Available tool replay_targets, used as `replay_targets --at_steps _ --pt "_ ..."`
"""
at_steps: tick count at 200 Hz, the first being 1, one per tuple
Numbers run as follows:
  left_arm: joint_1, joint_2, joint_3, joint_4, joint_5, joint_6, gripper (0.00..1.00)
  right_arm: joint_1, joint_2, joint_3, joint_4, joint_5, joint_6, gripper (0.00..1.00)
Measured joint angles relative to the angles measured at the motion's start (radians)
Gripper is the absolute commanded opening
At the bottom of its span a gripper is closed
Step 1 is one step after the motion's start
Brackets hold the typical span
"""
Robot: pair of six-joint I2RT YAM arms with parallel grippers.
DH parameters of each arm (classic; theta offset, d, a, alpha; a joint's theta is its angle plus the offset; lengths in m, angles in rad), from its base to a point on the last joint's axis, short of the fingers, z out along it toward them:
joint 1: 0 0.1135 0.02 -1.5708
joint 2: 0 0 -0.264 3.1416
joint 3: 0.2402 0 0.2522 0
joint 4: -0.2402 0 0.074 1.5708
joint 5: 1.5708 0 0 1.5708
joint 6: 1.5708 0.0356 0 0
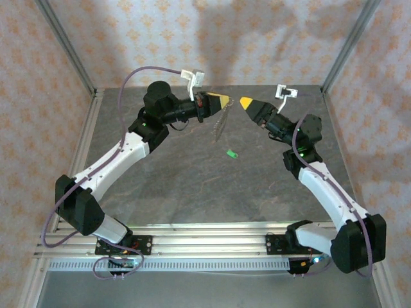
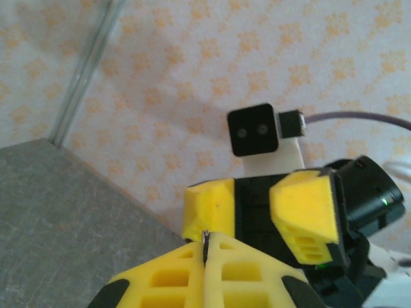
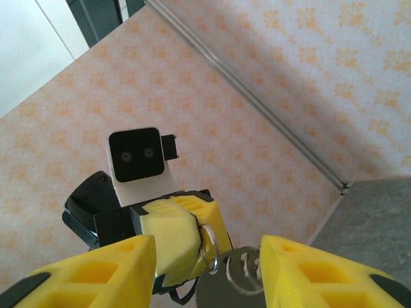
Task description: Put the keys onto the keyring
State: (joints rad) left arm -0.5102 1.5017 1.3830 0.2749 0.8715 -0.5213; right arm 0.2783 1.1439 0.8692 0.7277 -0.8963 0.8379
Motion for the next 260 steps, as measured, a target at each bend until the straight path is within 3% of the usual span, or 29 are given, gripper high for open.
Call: replay_targets --at_steps 83,137,260 --pt "0.0 0.0 0.024 -0.026 0.08 0.019 0.0 0.039 0.052 0.0 0.038 -0.044 0.018 0.38" --pt "0.001 0.002 0.024 -0.034 0.084 0.025 0.0 0.047 0.068 0.007 0.052 -0.044 0.023 0.25" --pt "0.001 0.009 0.025 -0.034 0.091 0.026 0.0 0.047 0.077 0.012 0.051 -0.044 0.023 0.26"
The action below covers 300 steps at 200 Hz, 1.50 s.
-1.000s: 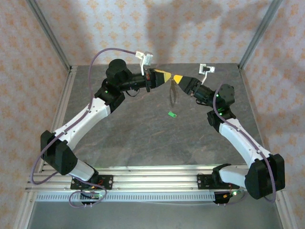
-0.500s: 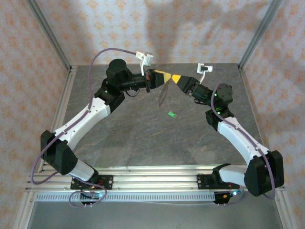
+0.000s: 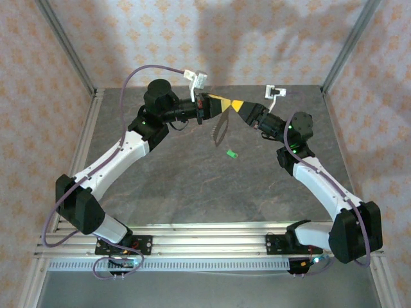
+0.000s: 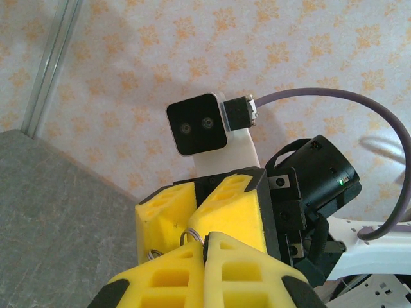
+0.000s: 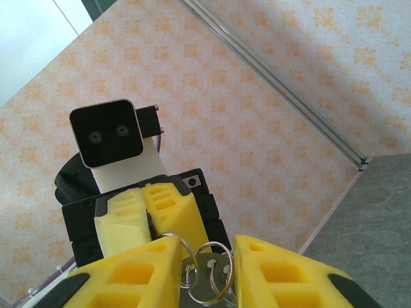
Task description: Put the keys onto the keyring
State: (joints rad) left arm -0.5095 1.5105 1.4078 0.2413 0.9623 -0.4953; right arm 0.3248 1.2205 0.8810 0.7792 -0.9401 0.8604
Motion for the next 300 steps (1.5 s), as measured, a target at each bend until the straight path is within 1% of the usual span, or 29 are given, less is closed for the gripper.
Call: replay_targets --at_steps 19,57,69,77,85,104,123,147,169,200,208,214,221,224,229,235,264,286,300 --pt "0.0 0.0 0.001 -0.001 0.0 0.0 0.0 0.0 0.0 0.0 0.0 0.0 0.0 0.26" --pt "0.0 0.0 0.008 -0.019 -0.003 0.008 0.0 0.0 0.0 0.0 0.001 0.0 0.0 0.2" --pt "0.0 0.0 0.01 -0.027 -0.008 0.016 0.0 0.0 0.0 0.0 0.001 -0.001 0.0 0.21" --pt "0.0 0.0 0.011 -0.032 -0.01 0.019 0.0 0.004 0.0 0.0 0.005 -0.003 0.0 0.25" --pt "0.0 0.0 0.011 -0.039 -0.012 0.023 0.0 0.006 0.0 0.0 0.008 -0.003 0.001 0.27" --pt "-0.001 0.0 0.011 -0.045 -0.013 0.026 0.0 0.01 0.0 0.0 0.006 -0.003 -0.001 0.28" --pt "-0.001 0.0 0.011 -0.045 -0.013 0.026 0.0 0.01 0.0 0.0 0.006 -0.003 -0.001 0.24" --pt "-0.001 0.0 0.011 -0.048 -0.019 0.026 0.0 0.01 0.0 0.002 0.007 -0.003 -0.001 0.16" --pt "-0.001 0.0 0.011 -0.051 -0.03 0.026 0.0 0.011 0.0 0.002 0.01 -0.003 0.0 0.0" --pt "0.0 0.002 0.011 -0.051 -0.046 0.023 0.0 0.011 -0.001 0.003 0.014 0.002 -0.008 0.0" --pt "-0.001 0.002 0.01 -0.051 -0.056 0.018 0.06 0.011 -0.001 0.003 0.013 0.009 -0.009 0.0" --pt "-0.002 0.002 0.008 -0.048 -0.066 0.013 0.14 0.011 -0.002 0.003 0.009 0.016 -0.013 0.0" --pt "-0.005 0.001 0.0 -0.038 -0.087 0.003 0.3 0.013 -0.003 0.003 0.004 0.027 -0.016 0.0" --pt "-0.007 -0.001 -0.005 -0.035 -0.098 -0.006 0.35 0.014 -0.003 0.003 0.001 0.032 -0.016 0.0" --pt "-0.008 -0.004 -0.018 -0.022 -0.12 -0.016 0.41 0.015 -0.004 0.002 -0.003 0.041 -0.016 0.0" --pt "-0.012 -0.012 -0.039 -0.007 -0.148 -0.033 0.44 0.015 -0.004 0.0 -0.005 0.055 -0.016 0.0" --pt "-0.014 -0.056 -0.149 0.075 -0.277 -0.137 0.46 0.015 -0.005 -0.019 0.003 0.117 -0.006 0.0" --pt "-0.014 -0.073 -0.198 0.142 -0.343 -0.206 0.42 0.015 -0.005 -0.034 0.02 0.149 0.012 0.0" --pt "-0.014 -0.075 -0.207 0.172 -0.365 -0.24 0.38 0.016 -0.003 -0.038 0.032 0.164 0.024 0.0"
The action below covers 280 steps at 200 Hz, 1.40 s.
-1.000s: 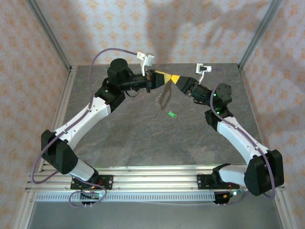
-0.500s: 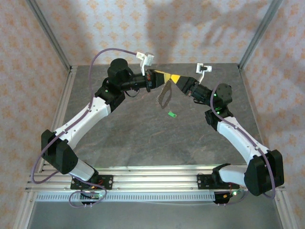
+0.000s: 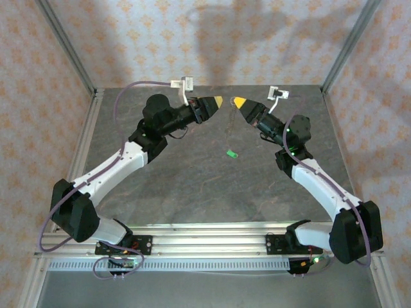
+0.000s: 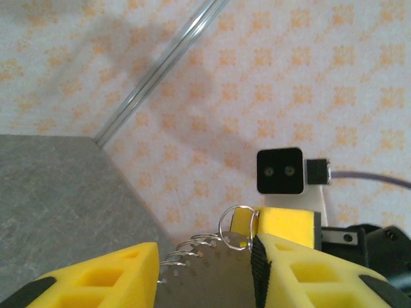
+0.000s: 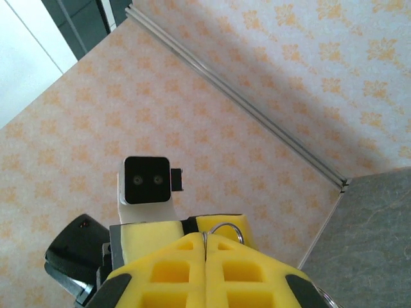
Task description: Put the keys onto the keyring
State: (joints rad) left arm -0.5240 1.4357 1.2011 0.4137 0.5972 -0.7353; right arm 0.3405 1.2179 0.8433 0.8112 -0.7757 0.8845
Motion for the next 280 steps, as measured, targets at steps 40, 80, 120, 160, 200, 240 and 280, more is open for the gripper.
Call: replay_targets --at_steps 40,80,120,160,200,240,280 --pt "-0.016 0.0 0.0 0.056 -0.026 -0.04 0.32 0.021 0.016 0.0 0.034 0.021 0.018 0.0" --pt "-0.033 0.021 0.0 0.096 -0.029 -0.059 0.28 0.035 0.019 0.0 0.039 0.022 0.018 0.0" --pt "-0.04 0.042 0.0 0.101 -0.029 -0.061 0.27 0.037 0.021 0.0 0.043 0.022 0.018 0.0" --pt "-0.047 0.053 0.01 0.106 -0.029 -0.061 0.25 0.037 0.024 0.0 0.043 0.022 0.018 0.0" --pt "-0.059 0.06 0.016 0.116 -0.026 -0.061 0.24 0.037 0.029 0.0 0.043 0.022 0.018 0.0" --pt "-0.066 0.068 0.029 0.116 -0.018 -0.061 0.17 0.037 0.033 0.0 0.045 0.021 0.018 0.0" --pt "-0.065 0.075 0.03 0.123 -0.019 -0.063 0.0 0.037 0.034 0.0 0.046 0.028 0.018 0.0"
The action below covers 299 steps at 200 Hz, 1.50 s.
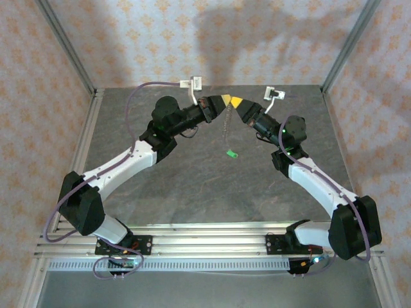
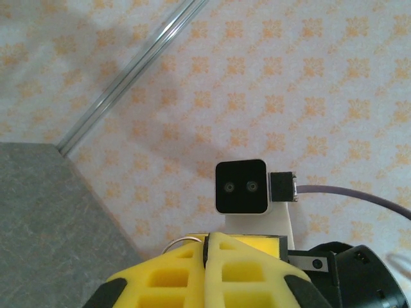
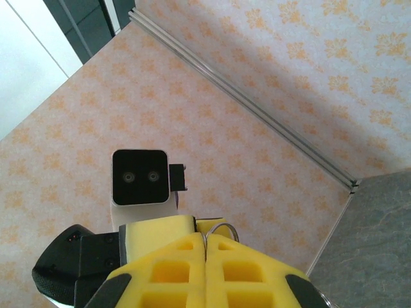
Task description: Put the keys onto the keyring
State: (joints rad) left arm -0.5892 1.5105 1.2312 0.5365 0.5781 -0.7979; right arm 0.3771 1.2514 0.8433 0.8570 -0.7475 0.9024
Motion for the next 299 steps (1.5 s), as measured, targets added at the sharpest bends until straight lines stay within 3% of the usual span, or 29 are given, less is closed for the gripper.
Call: replay_targets --at_steps 9,23,33,55,90,189,266,299 --pt "0.0 0.0 0.001 -0.001 -0.001 0.002 0.0 0.0 0.0 0.0 0.0 0.002 -0.001 0.01" --pt "0.0 0.0 0.001 -0.002 -0.003 0.003 0.0 0.0 -0.001 0.0 -0.006 0.005 -0.002 0.34" --pt "-0.002 0.0 0.001 -0.005 -0.002 0.008 0.0 -0.003 -0.006 0.0 -0.028 0.013 -0.008 0.49" --pt "-0.007 0.0 0.008 -0.026 -0.002 0.042 0.0 -0.046 -0.046 -0.026 -0.086 0.029 -0.022 0.57" --pt "-0.003 0.0 0.014 -0.081 0.018 0.1 0.0 -0.126 -0.138 -0.044 -0.117 0.041 -0.027 0.55" --pt "0.046 0.0 0.072 -0.099 0.204 0.144 0.0 -0.115 -0.088 -0.021 -0.081 -0.099 -0.012 0.39" --pt "0.046 0.004 0.096 -0.097 0.249 0.141 0.0 -0.063 -0.038 0.023 -0.04 -0.126 -0.011 0.31" --pt "0.049 0.013 0.096 -0.098 0.249 0.141 0.0 -0.051 -0.021 0.031 -0.027 -0.126 -0.005 0.18"
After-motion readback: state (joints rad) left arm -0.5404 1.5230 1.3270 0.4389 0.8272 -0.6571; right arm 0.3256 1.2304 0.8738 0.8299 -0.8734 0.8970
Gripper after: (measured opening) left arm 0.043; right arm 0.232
